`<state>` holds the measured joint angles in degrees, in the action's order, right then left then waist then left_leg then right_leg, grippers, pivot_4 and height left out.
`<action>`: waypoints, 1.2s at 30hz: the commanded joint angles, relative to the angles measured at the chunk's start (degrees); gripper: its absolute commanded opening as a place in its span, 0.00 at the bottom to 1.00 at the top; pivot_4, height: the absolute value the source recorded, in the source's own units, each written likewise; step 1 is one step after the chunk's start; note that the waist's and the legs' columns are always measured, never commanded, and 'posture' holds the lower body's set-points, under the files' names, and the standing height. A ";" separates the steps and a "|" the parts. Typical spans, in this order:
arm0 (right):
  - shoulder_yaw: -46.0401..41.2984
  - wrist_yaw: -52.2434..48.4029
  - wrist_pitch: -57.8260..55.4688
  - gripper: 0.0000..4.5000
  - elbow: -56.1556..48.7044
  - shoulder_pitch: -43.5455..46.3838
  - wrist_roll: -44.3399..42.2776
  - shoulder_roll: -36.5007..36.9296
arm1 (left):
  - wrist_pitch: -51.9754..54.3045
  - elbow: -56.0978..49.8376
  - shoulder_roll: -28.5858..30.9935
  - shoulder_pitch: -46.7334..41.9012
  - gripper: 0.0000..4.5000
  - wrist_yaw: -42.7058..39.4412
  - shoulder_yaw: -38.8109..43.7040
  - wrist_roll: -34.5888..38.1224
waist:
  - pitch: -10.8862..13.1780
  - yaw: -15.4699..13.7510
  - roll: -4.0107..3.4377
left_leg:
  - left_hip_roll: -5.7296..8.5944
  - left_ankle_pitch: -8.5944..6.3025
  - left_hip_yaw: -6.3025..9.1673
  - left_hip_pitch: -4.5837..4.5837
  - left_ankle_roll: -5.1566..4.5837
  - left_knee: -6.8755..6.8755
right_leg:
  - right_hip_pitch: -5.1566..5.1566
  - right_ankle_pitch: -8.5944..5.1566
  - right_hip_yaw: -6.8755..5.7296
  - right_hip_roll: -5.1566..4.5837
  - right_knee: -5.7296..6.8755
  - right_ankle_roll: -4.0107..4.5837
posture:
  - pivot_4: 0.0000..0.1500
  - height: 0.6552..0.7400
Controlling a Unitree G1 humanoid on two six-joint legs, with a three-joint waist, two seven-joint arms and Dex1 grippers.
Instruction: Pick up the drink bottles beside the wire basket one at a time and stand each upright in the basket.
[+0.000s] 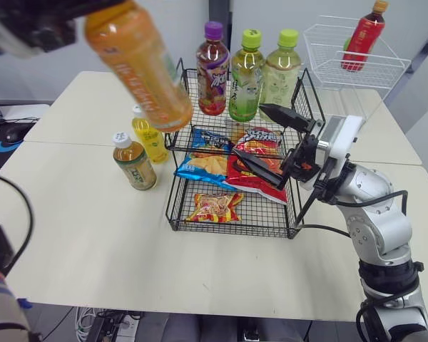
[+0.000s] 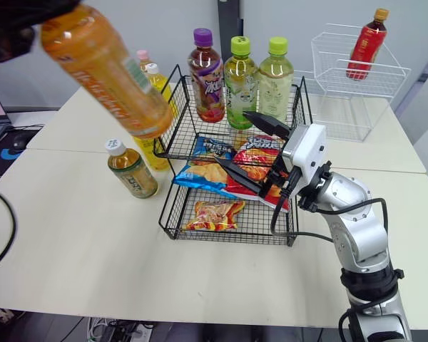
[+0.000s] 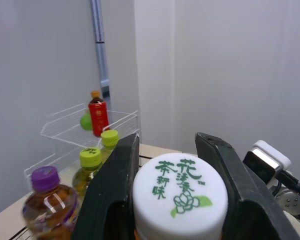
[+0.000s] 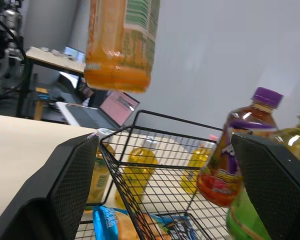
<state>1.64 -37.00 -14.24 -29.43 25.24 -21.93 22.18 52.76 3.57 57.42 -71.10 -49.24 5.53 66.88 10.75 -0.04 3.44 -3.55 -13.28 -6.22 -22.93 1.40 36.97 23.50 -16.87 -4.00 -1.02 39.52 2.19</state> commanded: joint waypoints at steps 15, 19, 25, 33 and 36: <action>-1.29 13.44 -3.88 1.00 -15.13 -11.73 6.77 0.39 | -29.72 25.30 -30.63 -11.03 0.31 -18.37 -11.83 -34.01 | 0.03 0.38 -0.05 | 0.00 0.03 -0.08 -0.01 0.03 0.06 | 0.11 -0.01 0.11 0.03 0.15 0.00 | 1.00 1.00; -1.73 14.52 -3.42 1.00 -16.02 -14.28 8.22 0.64 | -34.09 31.00 -36.10 -12.47 0.31 -18.79 -11.59 -37.28 | 0.03 0.29 -0.05 | 0.00 0.03 -0.07 -0.02 0.03 0.05 | 0.12 -0.01 0.11 0.03 0.14 0.00 | 1.00 1.00; -1.97 15.26 -3.37 1.00 -16.60 -15.31 9.05 0.70 | -39.69 38.49 -41.36 -14.64 0.31 -19.61 -11.20 -41.86 | 0.02 0.35 -0.06 | 0.02 0.03 -0.07 0.00 0.03 0.05 | 0.11 -0.02 0.12 0.03 0.14 -0.01 | 1.00 1.00; -1.81 15.29 -3.88 1.00 -16.84 -15.09 9.21 0.57 | -43.19 46.16 -44.32 -17.83 0.53 -20.90 -9.01 -44.87 | 0.02 0.41 -0.07 | 0.02 0.04 -0.06 0.01 0.04 0.07 | 0.11 -0.02 0.12 0.06 0.17 -0.02 | 1.00 1.00; -1.76 15.27 -3.96 1.00 -16.80 -15.03 9.07 0.53 | -42.57 46.06 -44.18 -18.10 0.73 -21.46 -7.85 -44.85 | 0.02 0.43 -0.07 | 0.01 0.04 -0.05 0.02 0.04 0.07 | 0.11 -0.02 0.11 0.07 0.20 -0.01 | 1.00 1.00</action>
<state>1.06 -22.18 -18.68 -43.70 9.83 -12.54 22.60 10.60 50.43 13.22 -86.55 -70.15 -4.05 21.98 10.76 0.39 3.37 -3.54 -13.24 -6.26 -22.92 1.45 37.04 23.61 -16.89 -3.89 -0.95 39.72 2.17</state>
